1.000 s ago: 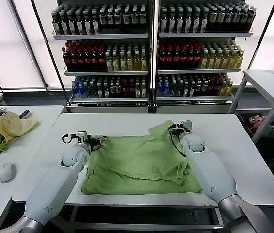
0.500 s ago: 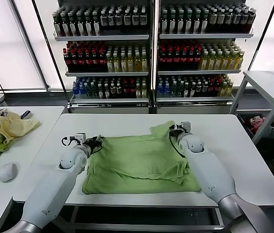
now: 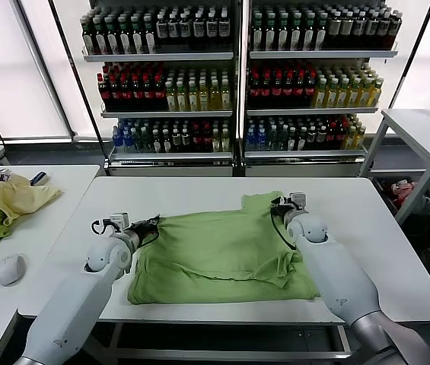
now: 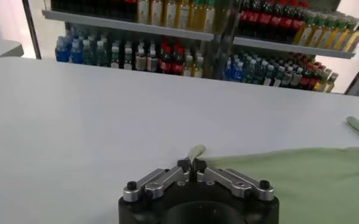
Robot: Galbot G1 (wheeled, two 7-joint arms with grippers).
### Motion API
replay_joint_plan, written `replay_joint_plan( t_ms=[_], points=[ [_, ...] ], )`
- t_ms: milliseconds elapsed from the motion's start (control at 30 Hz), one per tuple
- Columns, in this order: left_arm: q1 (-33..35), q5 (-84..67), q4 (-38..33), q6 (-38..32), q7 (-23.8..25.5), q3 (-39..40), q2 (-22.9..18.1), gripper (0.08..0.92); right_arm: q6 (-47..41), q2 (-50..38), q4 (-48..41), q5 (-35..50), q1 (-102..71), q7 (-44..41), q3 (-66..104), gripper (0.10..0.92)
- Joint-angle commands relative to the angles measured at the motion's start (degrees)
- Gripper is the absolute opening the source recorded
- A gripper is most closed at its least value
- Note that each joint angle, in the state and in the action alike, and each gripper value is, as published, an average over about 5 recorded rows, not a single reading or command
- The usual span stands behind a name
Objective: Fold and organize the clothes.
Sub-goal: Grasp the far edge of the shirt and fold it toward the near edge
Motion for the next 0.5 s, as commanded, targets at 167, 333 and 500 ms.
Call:
replay_joint_plan(
  t_ms=[167,333,500],
  points=[
    [7.77,-7.21,-16.7,-1.02,-0.3,-5.09,6.79,0.101,-0.03,-5.58,21.19,2.91,-8.92,1.15,3.26,0.116],
    [12.12,-8.76,-22.56,-0.16,-0.58,-7.05,8.68,0.101,-0.86,-8.67,30.48,3.23,-16.38,1.96,5.94,0.116],
    [17.62,-8.76,-28.18,0.48,-0.62,-8.96,10.44,0.101,-1.56,-11.22,39.12,2.89,-24.39,2.9,9.03,0.116]
  ],
)
